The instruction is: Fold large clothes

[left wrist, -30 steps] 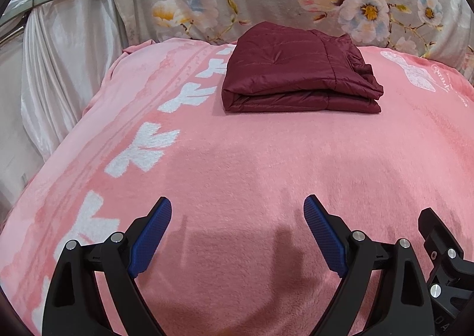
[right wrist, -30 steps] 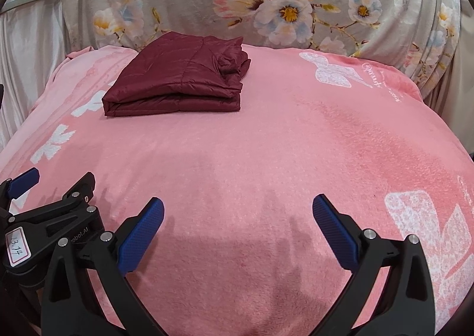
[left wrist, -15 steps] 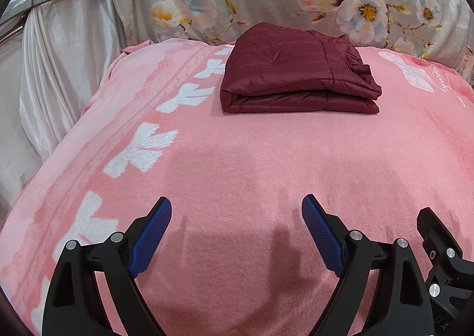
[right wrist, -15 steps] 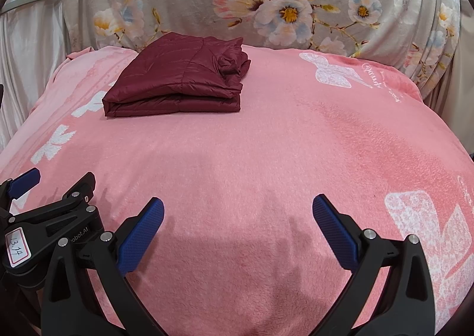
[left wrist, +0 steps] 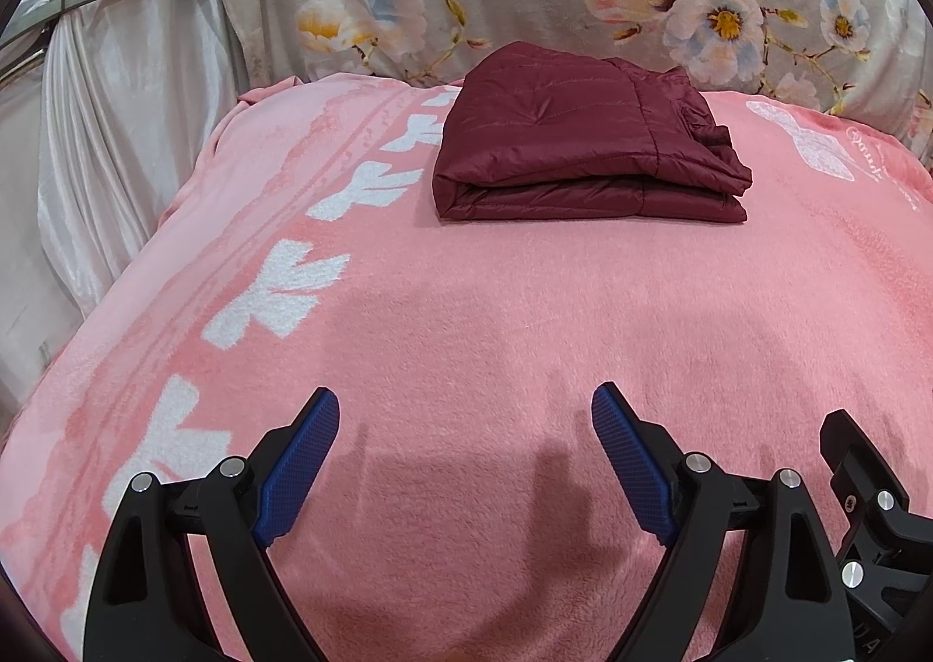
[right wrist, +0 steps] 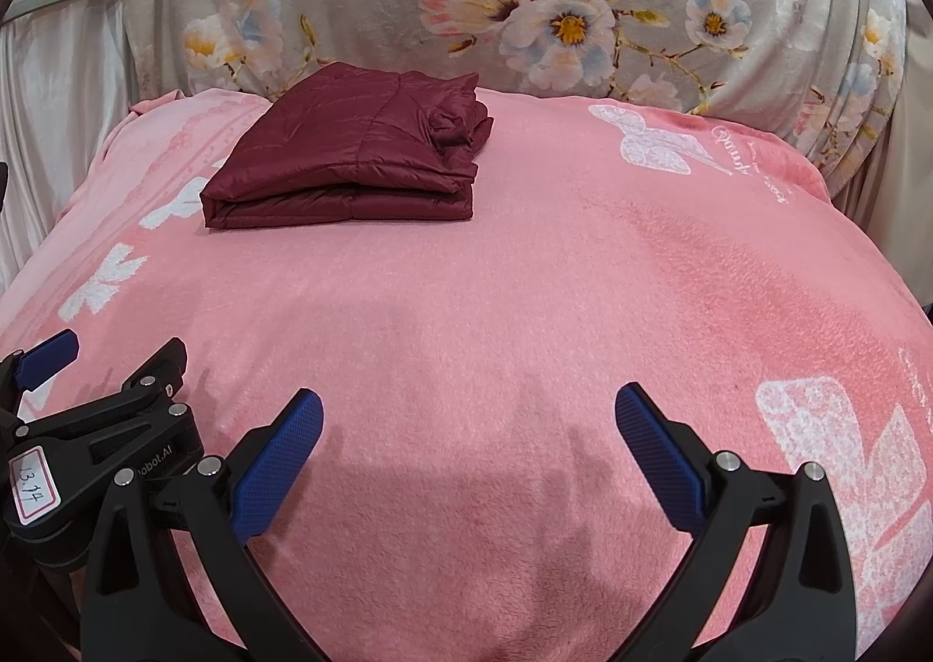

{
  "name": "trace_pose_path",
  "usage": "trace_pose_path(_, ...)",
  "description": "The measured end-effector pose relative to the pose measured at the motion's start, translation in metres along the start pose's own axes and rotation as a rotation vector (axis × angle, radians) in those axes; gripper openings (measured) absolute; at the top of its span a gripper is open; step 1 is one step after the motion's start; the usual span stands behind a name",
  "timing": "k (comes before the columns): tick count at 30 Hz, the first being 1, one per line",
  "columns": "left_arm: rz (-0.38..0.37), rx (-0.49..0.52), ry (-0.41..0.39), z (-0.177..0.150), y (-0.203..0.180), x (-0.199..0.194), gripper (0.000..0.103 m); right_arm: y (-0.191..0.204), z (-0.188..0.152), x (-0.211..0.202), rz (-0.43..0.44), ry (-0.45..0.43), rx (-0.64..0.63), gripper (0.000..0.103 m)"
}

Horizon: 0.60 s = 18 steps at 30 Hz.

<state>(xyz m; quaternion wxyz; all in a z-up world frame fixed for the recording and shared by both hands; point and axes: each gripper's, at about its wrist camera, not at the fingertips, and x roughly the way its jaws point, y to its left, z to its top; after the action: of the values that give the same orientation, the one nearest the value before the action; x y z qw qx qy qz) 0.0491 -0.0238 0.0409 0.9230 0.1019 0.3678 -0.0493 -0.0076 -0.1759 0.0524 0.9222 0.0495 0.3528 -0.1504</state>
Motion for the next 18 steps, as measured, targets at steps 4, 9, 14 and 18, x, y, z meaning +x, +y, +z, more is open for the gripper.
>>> trace_pose_path(4,-0.008,-0.001,0.007,-0.0013,-0.0003,0.0003,0.081,0.0026,0.0001,0.0018,-0.021,0.004,-0.023,0.098)
trace_pose_path(9,-0.006,0.004,0.003,-0.0034,-0.0015,0.0007,0.080,0.0022,-0.0003,0.0013,-0.030,0.001,-0.025,0.098)
trace_pose_path(14,-0.006,0.002,0.003,-0.0022,-0.0013,0.0010,0.080,0.0009,-0.0001,0.0018,-0.028,0.001,-0.025,0.098)
trace_pose_path(18,-0.005,0.003,0.003,-0.0028,-0.0020,0.0004,0.080,0.0018,-0.0004,0.0015,-0.028,0.001,-0.025,0.098)
